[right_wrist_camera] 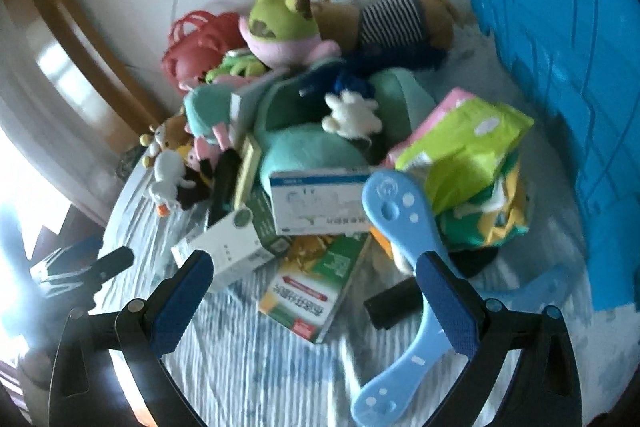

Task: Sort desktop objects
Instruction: 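Withdraw both tools from the crate back toward the pile, then lower left tool onto the white-green patch box while right tool reaches the ibuprofen box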

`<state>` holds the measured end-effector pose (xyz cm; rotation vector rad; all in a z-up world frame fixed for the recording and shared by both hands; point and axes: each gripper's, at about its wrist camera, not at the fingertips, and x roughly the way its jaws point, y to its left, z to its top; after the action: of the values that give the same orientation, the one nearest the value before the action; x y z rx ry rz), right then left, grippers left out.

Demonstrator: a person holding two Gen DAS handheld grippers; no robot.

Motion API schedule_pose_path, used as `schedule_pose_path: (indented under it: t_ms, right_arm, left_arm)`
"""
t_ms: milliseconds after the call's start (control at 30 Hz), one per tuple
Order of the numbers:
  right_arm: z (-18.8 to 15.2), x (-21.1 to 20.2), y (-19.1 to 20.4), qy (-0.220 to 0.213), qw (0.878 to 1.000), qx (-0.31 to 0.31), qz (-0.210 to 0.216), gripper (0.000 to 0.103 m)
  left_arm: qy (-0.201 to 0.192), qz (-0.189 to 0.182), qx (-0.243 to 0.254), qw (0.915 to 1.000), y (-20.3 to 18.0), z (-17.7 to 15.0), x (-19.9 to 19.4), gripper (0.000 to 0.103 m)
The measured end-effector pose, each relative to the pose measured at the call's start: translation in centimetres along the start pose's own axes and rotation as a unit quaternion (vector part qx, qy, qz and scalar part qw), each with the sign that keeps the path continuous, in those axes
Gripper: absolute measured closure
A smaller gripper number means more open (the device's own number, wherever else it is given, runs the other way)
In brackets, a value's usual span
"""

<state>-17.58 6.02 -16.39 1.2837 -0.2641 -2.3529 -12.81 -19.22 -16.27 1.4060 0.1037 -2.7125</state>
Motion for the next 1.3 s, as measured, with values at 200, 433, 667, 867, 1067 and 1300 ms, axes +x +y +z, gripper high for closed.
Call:
schedule_pose_path:
  t_ms: [200, 433, 667, 867, 1067, 1300]
  right_arm:
    - [-0.3, 0.2, -0.4, -0.005, 0.999, 0.024, -0.031, 0.0]
    - [-2.8, 2.4, 0.4, -0.014, 0.991, 0.099, -0.091, 0.0]
    - [-6.4, 4.7, 1.0, -0.021, 0.971, 0.189, -0.145, 0.0]
    - [-7.5, 7.2, 2.5, -0.007, 0.964, 0.197, -0.179, 0.0]
    - [-8.2, 10.9, 4.3, 0.006, 0.961, 0.173, -0.215, 0.0]
    - [-8.6, 12.7, 4.0, 0.019, 0.957, 0.182, -0.224, 0.0]
  left_arm:
    - [0.032, -0.027, 0.047, 0.998, -1.1, 0.6, 3.8, 0.0]
    - [0.082, -0.068, 0.158, 0.9817, -1.5, 0.5, 9.7, 0.0]
    - [0.115, -0.103, 0.245, 0.9571, -2.4, -0.6, 14.9, 0.0]
    - [0.103, -0.128, 0.253, 0.9535, -1.8, -1.0, 15.2, 0.0]
    - [0.09, -0.146, 0.255, 0.9516, -0.5, -1.1, 14.8, 0.0]
    - [0.086, -0.139, 0.265, 0.9504, -0.5, -1.4, 14.5, 0.001]
